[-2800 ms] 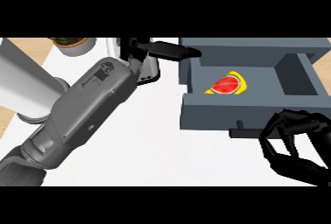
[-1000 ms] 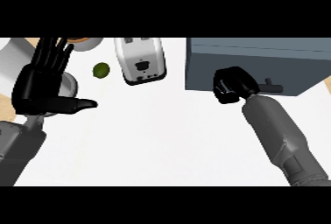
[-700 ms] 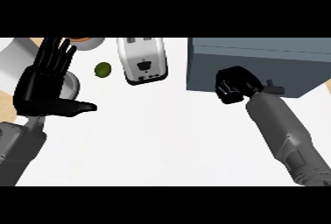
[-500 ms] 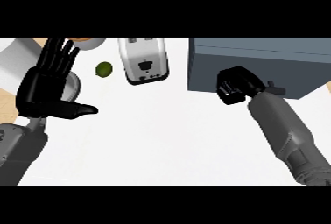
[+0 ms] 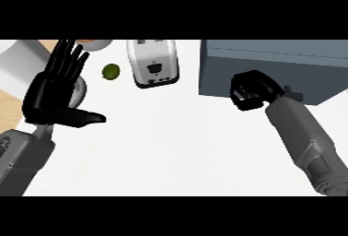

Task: Pick up the cup, place it into the drawer and close the drawer

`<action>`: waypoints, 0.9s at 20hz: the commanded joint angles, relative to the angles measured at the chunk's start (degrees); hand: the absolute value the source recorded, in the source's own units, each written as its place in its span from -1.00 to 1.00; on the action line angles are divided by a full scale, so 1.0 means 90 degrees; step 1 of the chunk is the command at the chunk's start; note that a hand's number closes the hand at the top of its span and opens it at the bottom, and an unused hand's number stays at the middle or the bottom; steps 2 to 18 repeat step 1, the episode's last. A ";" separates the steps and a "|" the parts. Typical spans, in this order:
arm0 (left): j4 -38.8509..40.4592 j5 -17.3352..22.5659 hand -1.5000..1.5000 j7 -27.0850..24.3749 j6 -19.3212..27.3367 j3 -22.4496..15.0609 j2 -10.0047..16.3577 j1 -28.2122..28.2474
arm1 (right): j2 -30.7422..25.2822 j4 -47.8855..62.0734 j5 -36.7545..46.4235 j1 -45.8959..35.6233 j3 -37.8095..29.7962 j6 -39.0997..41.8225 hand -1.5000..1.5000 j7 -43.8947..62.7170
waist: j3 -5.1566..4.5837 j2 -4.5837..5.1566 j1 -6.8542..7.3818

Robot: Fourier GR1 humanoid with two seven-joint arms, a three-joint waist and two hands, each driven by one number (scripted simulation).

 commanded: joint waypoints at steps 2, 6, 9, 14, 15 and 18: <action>0.0031 -0.0008 -1.00 0.0074 -0.0031 -0.0072 -0.0084 -0.0032 | -0.0475 0.0432 -0.0177 -0.0777 -0.0521 -0.0256 1.00 0.1007 | 0.0074 0.0253 0.0134; 0.0031 -0.0008 -1.00 0.0074 -0.0031 -0.0072 -0.0084 -0.0032 | -0.0475 0.0432 -0.0177 -0.0777 -0.0521 -0.0256 1.00 0.1007 | 0.0074 0.0253 0.0134; 0.0031 -0.0008 -1.00 0.0074 -0.0031 -0.0072 -0.0084 -0.0032 | -0.0475 0.0432 -0.0177 -0.0777 -0.0521 -0.0256 1.00 0.1007 | 0.0074 0.0253 0.0134; 0.0031 -0.0008 -1.00 0.0074 -0.0031 -0.0072 -0.0084 -0.0032 | -0.0475 0.0432 -0.0177 -0.0777 -0.0521 -0.0256 1.00 0.1007 | 0.0074 0.0253 0.0134; 0.0031 -0.0008 -1.00 0.0074 -0.0031 -0.0072 -0.0084 -0.0032 | -0.0475 0.0432 -0.0177 -0.0777 -0.0521 -0.0256 1.00 0.1007 | 0.0074 0.0253 0.0134; 0.0031 -0.0008 -1.00 0.0074 -0.0031 -0.0072 -0.0084 -0.0032 | -0.0475 0.0432 -0.0177 -0.0777 -0.0521 -0.0256 1.00 0.1007 | 0.0074 0.0253 0.0134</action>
